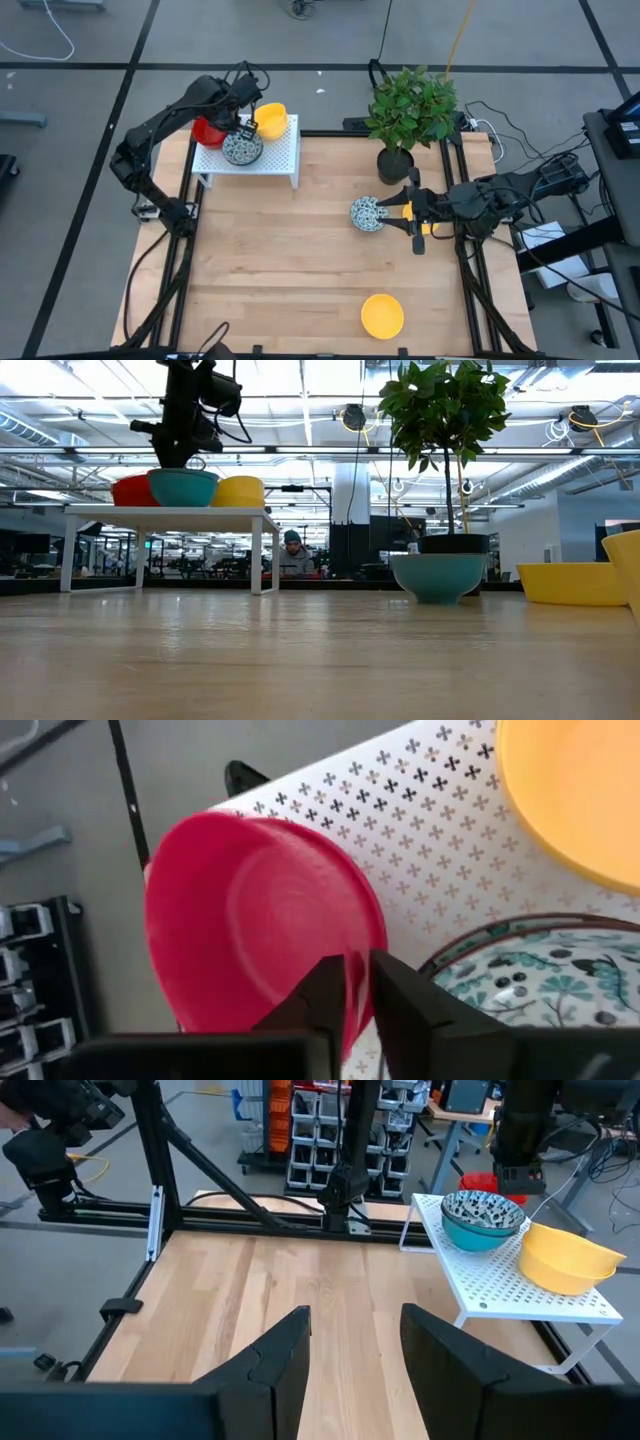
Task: Pick & Place Mini bowls
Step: Stack the blue bowl on the blue bowls on the shelf
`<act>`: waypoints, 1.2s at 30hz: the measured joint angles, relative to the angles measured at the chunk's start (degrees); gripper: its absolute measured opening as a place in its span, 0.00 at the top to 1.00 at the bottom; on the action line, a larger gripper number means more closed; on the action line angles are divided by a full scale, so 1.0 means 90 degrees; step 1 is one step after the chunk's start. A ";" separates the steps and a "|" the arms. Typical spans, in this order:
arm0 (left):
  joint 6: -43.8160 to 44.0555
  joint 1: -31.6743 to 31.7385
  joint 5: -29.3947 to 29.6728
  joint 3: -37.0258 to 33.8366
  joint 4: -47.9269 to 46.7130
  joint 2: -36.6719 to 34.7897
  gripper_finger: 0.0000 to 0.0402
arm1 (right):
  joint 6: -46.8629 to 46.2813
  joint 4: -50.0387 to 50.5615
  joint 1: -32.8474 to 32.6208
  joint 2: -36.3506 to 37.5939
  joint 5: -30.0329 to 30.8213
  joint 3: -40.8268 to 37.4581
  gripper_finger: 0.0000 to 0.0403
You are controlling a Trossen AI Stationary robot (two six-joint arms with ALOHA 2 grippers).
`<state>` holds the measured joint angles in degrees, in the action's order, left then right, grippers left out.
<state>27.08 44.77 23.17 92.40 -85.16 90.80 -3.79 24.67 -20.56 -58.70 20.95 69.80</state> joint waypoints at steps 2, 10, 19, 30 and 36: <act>0.0006 0.0032 -0.0084 0.0000 -0.0030 0.0000 0.81 | 0.0000 0.0000 0.0000 -0.0002 0.0000 0.0000 0.64; -0.0128 0.0141 -0.0075 0.0000 -0.0027 -0.0102 0.58 | 0.0216 0.0000 -0.0002 -0.0002 -0.0005 0.0000 0.64; 0.0137 -0.0066 -0.1166 0.0005 0.0601 -0.0605 0.58 | 0.0382 0.0166 0.0238 -0.0002 -0.0004 0.0000 0.64; -0.0560 -0.1489 -0.3235 0.0007 0.2964 -0.0773 0.69 | -0.1286 0.2363 0.0824 -0.0093 -0.0018 0.0000 0.64; -0.1342 -0.2591 -0.3280 0.0007 0.3965 -0.0581 0.71 | -0.1687 0.3250 0.0814 -0.0084 -0.0317 0.0000 0.64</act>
<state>15.01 21.45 -6.35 92.47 -49.48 85.58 -18.98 53.92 -13.23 -59.46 18.09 69.80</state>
